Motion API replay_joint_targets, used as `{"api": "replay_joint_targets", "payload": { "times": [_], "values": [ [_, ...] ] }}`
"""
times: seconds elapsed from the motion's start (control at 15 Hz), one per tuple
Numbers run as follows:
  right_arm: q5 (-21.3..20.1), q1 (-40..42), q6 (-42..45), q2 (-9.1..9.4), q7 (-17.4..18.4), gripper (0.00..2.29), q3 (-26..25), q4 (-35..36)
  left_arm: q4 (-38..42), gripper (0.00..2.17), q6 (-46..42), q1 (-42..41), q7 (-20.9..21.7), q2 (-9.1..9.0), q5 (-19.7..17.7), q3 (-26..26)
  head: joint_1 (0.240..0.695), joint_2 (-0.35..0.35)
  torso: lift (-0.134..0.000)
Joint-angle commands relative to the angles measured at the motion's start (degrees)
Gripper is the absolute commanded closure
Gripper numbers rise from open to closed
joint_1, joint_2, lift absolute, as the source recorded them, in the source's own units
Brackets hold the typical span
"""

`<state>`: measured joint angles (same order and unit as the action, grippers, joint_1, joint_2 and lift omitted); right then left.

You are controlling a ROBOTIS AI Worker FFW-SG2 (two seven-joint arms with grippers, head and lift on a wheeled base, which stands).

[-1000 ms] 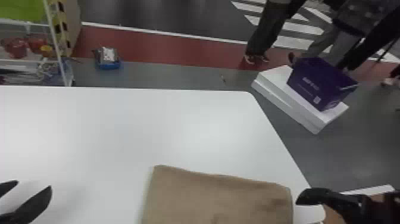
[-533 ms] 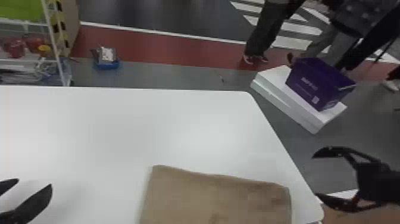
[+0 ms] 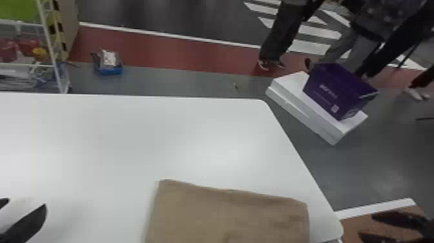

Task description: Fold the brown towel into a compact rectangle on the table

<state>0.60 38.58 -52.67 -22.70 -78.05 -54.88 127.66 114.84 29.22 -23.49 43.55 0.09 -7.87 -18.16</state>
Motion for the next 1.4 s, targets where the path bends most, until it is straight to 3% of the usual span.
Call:
{"api": "replay_joint_targets", "payload": {
  "times": [0.0, 0.2, 0.67, 1.0, 1.33],
  "values": [
    [1.77, 1.68, -6.36, 2.04, -0.28, 0.16, 2.24, 0.4, -0.49, 0.05, -0.43, -0.5, 0.22, -0.24, -0.48, -1.17, 0.695, -0.35, -0.134],
    [3.62, 0.62, -14.97, 3.18, 1.41, 0.19, 3.2, 0.31, -0.93, 0.05, -1.31, -0.41, 0.49, -0.24, -0.57, -1.35, 0.695, -0.35, -0.134],
    [-0.6, -9.13, -25.17, 3.1, 7.03, 0.19, 9.44, -3.47, -1.81, 0.05, -1.31, 0.2, 1.01, -0.24, -1.36, -1.26, 0.695, -0.35, -0.134],
    [-3.85, -14.23, -26.75, 3.27, 9.05, 0.19, 15.95, -5.84, -1.72, 0.05, -1.31, 0.11, 1.54, -0.24, -2.15, -1.88, 0.695, -0.344, -0.134],
    [-4.91, -17.13, -26.57, 3.27, 11.34, 0.22, 19.37, -9.18, -1.63, 0.05, -1.31, -0.41, 1.81, -0.24, -2.59, -2.49, 0.695, -0.303, -0.134]
  ]
}}
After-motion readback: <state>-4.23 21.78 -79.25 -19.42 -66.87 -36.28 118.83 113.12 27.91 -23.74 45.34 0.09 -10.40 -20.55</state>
